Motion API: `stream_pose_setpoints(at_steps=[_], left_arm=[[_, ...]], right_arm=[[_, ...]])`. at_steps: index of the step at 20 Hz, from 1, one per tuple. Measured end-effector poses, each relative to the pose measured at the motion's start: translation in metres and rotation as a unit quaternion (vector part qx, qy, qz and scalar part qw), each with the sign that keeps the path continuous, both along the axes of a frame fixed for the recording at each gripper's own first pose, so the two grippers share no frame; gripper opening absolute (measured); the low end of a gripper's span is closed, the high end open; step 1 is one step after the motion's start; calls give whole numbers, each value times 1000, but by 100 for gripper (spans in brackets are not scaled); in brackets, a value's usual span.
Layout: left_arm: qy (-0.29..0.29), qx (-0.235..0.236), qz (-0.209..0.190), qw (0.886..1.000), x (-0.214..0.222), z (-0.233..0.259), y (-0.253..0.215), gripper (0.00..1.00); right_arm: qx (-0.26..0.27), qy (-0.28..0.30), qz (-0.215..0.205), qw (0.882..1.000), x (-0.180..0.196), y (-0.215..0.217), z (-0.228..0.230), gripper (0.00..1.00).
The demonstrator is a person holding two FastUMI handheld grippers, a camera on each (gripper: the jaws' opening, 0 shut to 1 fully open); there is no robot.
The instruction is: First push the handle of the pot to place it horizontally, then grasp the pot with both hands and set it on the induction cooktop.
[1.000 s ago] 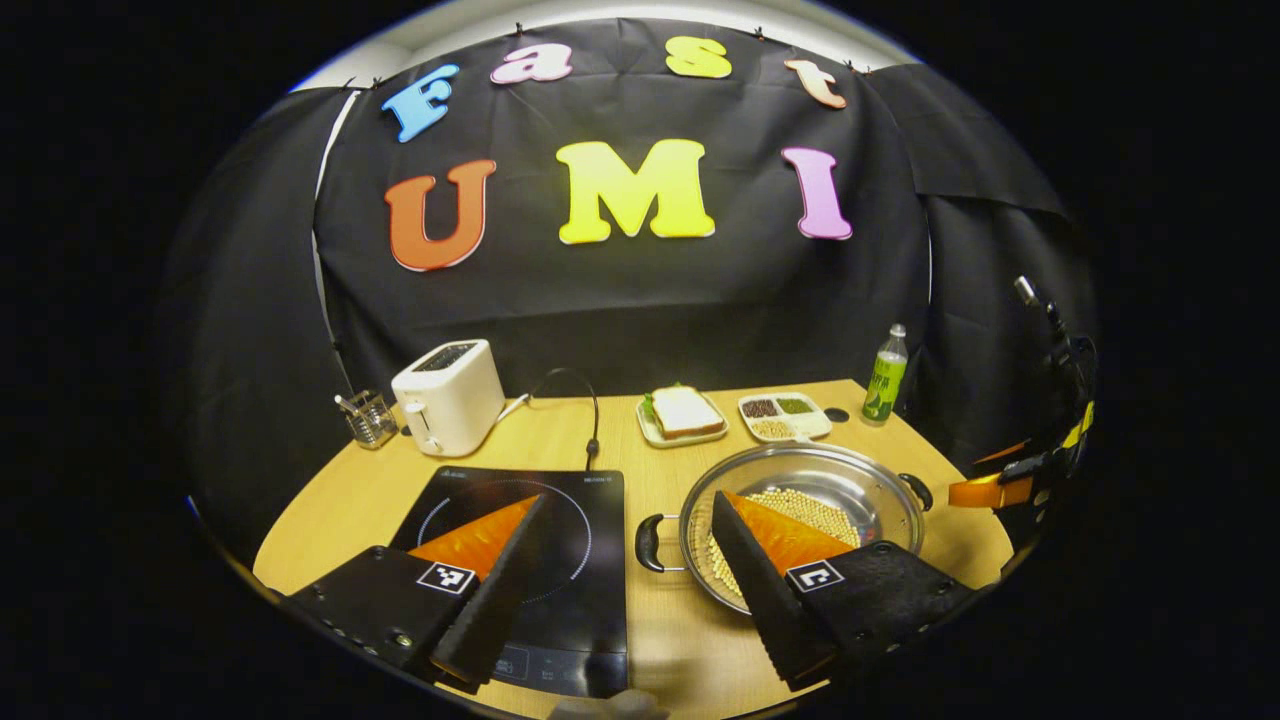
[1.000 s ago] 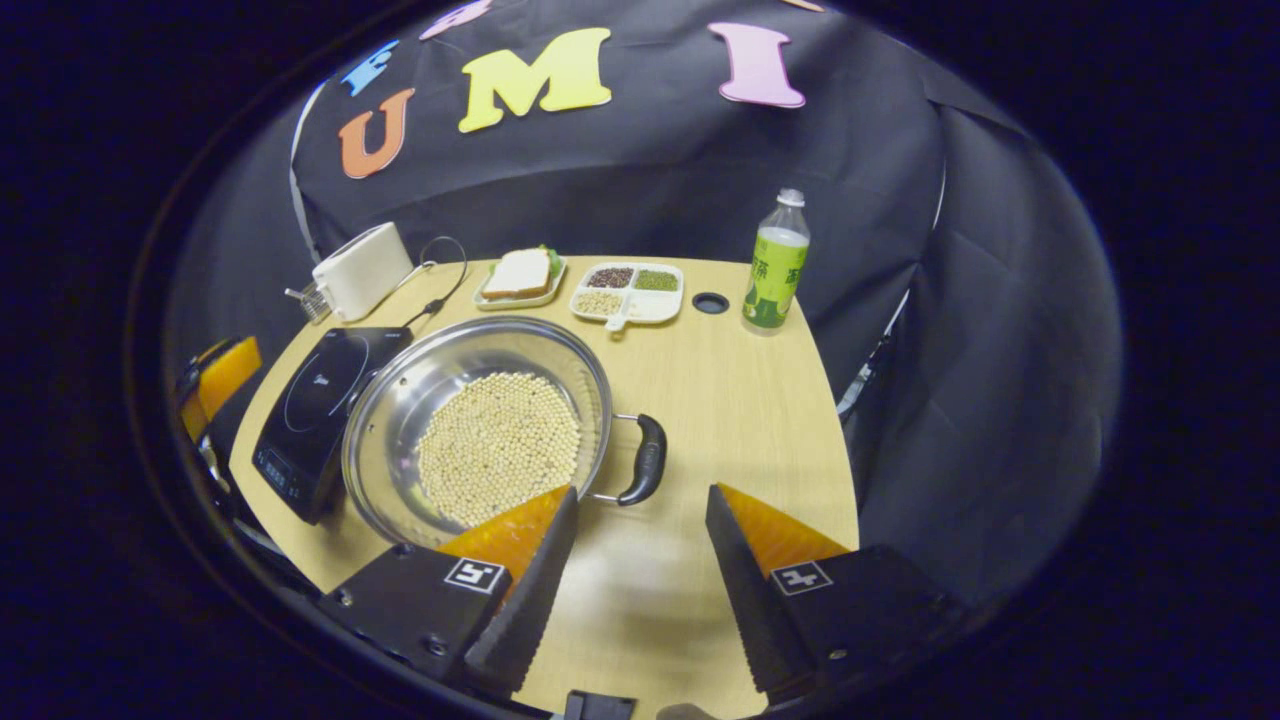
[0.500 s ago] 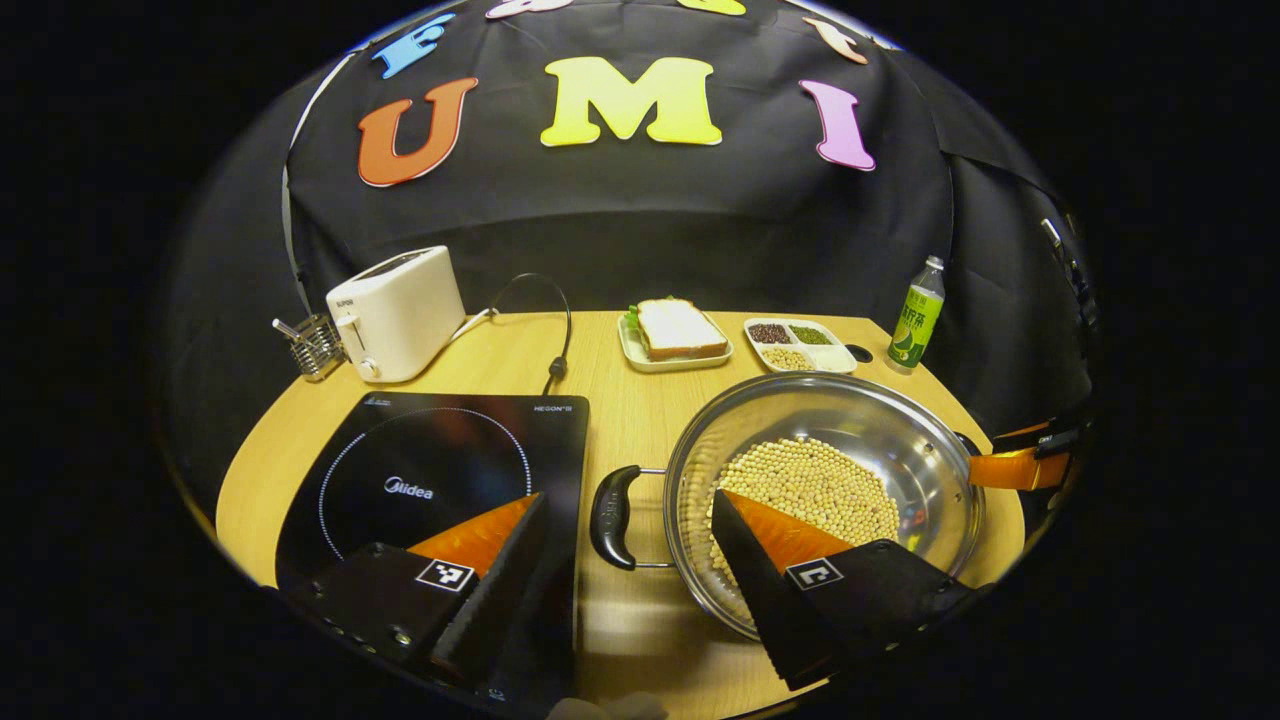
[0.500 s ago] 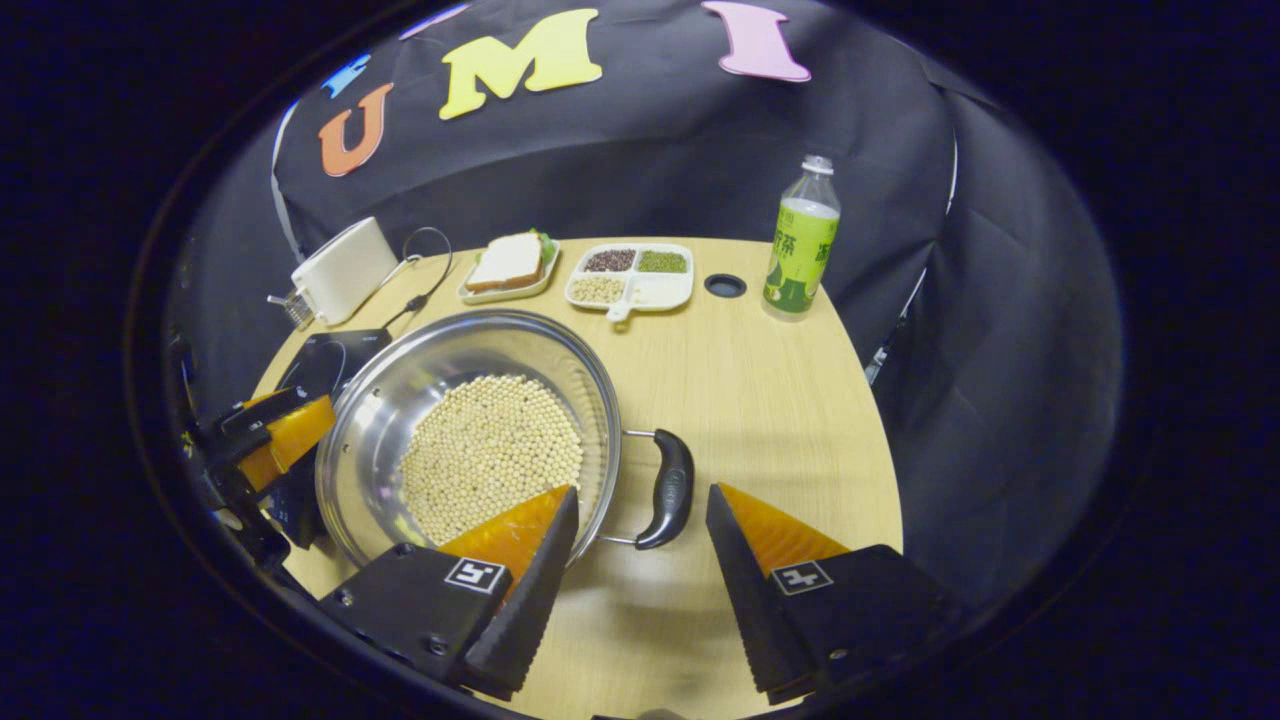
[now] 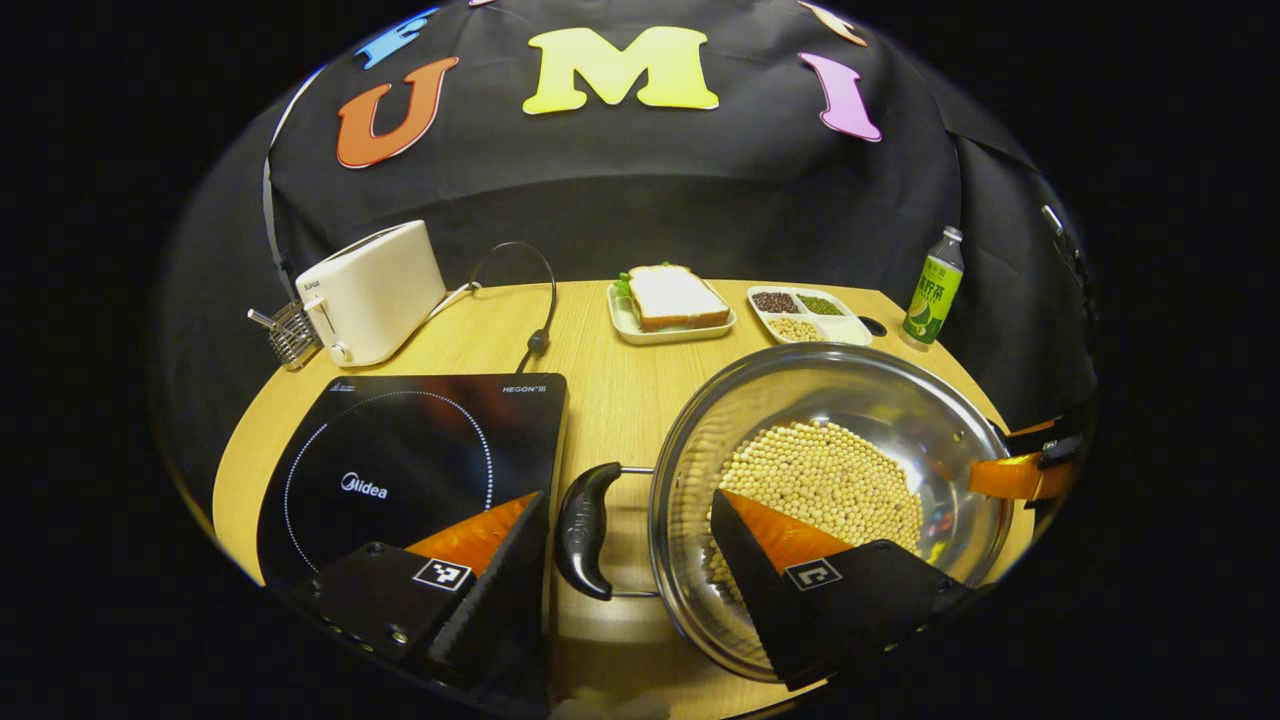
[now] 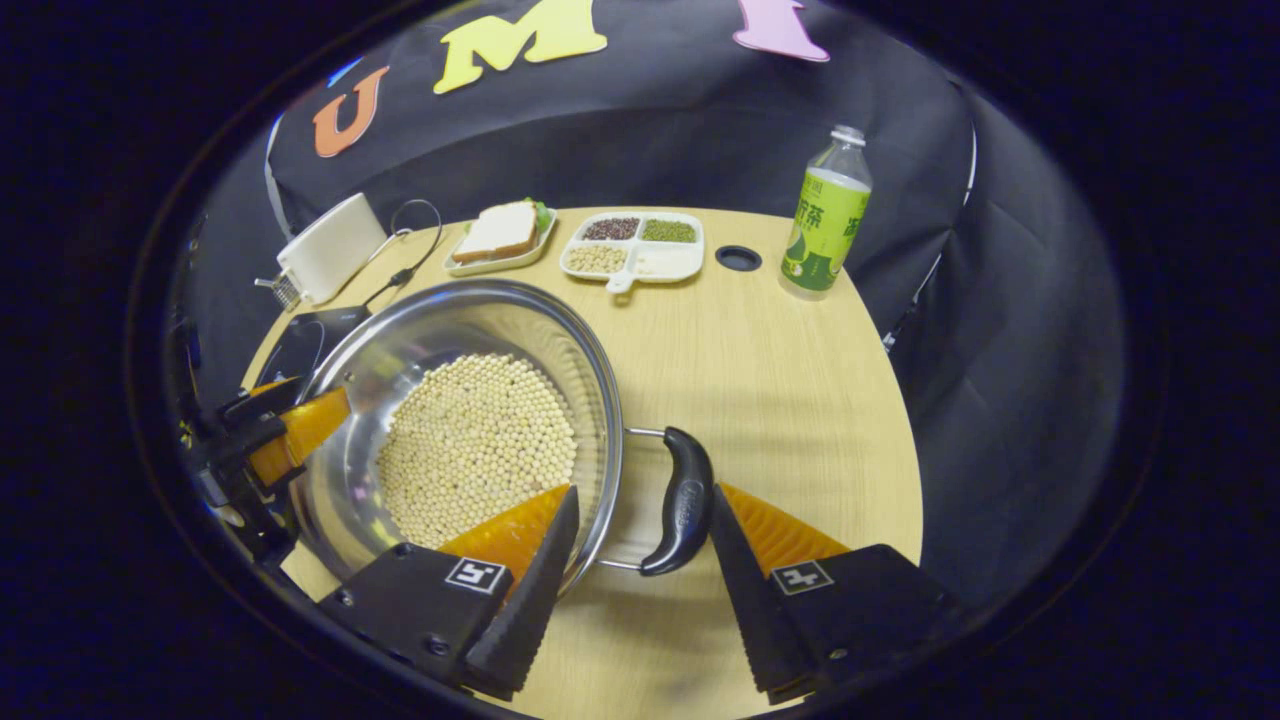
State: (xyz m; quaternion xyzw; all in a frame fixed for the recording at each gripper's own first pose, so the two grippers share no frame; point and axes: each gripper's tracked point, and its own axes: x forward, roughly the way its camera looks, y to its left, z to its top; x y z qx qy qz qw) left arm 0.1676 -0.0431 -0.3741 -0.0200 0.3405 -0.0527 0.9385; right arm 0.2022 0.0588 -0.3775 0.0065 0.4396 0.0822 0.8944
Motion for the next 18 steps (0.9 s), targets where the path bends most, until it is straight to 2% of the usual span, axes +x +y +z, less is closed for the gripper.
stream_pose_setpoints(at_steps=[4, 6, 8, 9, 10, 14, 15, 16, 18], left_arm=[[15, 12, 1, 1000, 1, -7, 3, 98], [21, 15, 0, 1000, 3, -8, 2, 98], [28, 34, 9, 999, 0, -10, 11, 90], [32, 36, 8, 999, 1, -13, 9, 96], [40, 40, 10, 998, 0, -14, 10, 77], [62, 49, 16, 997, -3, -17, 13, 71], [64, 42, 18, 997, -2, -16, 12, 81], [70, 30, 18, 997, -3, -15, 11, 66], [84, 17, 16, 996, -8, -16, 11, 60]], right_arm=[[-2, 12, 0, 1000, 1, 0, -5, 82], [-4, 15, -3, 1000, 2, 0, -6, 77], [-9, 21, -10, 1000, 2, -2, -6, 75], [-9, 24, -18, 1000, 4, -2, -6, 72], [-7, 26, -24, 999, 5, -2, -6, 72], [-9, 38, -37, 999, 7, -3, -7, 64], [-8, 38, -41, 998, 6, -4, -5, 61], [-6, 39, -46, 998, 5, -3, -5, 59], [-6, 33, -49, 998, 5, -2, 0, 55]])
